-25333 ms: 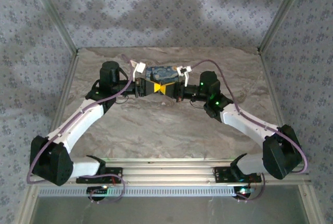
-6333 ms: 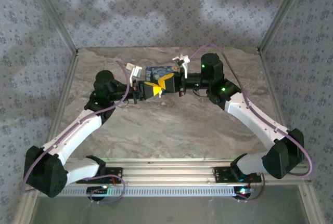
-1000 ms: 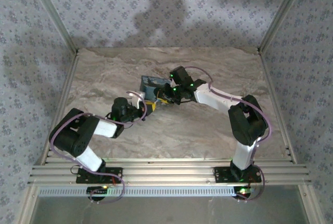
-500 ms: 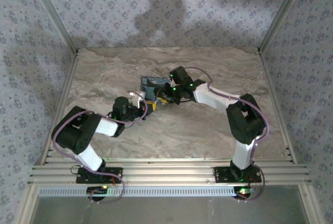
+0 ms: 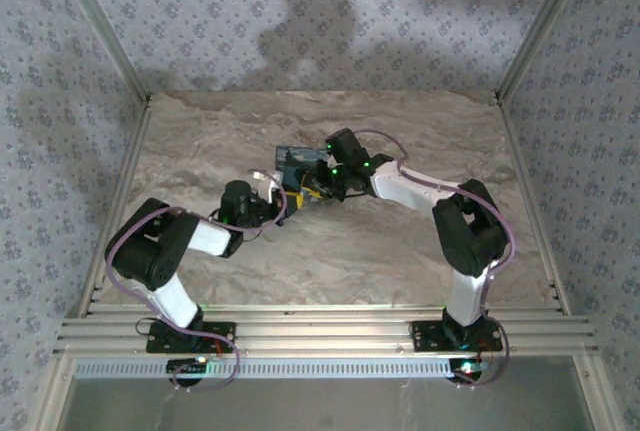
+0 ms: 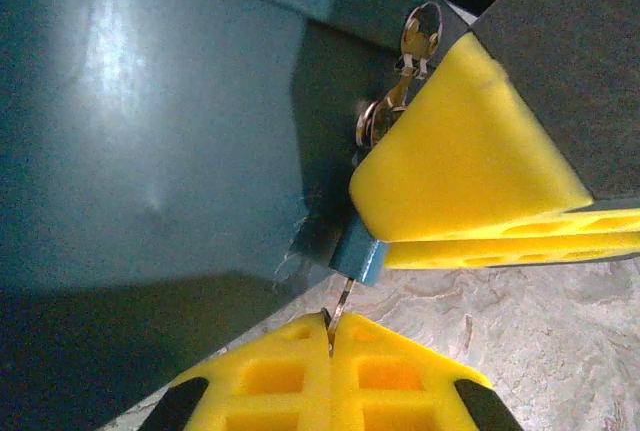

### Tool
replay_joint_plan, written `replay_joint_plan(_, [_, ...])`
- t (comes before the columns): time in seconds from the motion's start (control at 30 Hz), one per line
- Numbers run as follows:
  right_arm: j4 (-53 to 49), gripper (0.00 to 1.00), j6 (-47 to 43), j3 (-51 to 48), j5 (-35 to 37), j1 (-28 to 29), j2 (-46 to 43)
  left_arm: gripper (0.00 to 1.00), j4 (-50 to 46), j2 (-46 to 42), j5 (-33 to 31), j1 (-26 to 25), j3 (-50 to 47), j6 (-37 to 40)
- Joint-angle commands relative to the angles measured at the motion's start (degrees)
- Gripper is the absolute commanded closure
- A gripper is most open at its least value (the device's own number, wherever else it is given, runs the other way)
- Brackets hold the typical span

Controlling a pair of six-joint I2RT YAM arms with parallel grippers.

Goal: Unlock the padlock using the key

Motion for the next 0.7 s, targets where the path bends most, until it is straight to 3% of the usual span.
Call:
replay_joint_plan(0.0, [2.12, 1.0, 0.37, -0.95, -2.22, 2.39, 0.82, 1.0, 3.53, 0.87, 2.31, -1.89, 2.81, -0.88])
replay_joint_plan(0.13, [3.4, 1.0, 0.96, -3.49, 0.12, 3.23, 0.88, 1.0, 3.19, 0.13, -2.51, -4.21, -0.77, -1.03])
replay_joint_plan(0.3, [4.22, 0.9, 1.31, -6.84, 3.44, 4.73, 0.82, 1.0, 5.64, 1.68, -5.56, -4.97, -6.09, -2.54])
replay_joint_plan(0.57, [5.85, 0.53, 2.73, -9.99, 7.29, 5.93, -0.53, 1.0, 7.38, 4.74, -7.32, -5.47, -8.79, -2.47])
replay_joint_plan(0.67, [6.89, 0.46, 3.0, -11.49, 9.76, 5.93, -2.96, 1.0, 7.15, 4.77, -7.51, -5.52, -8.86, -2.38])
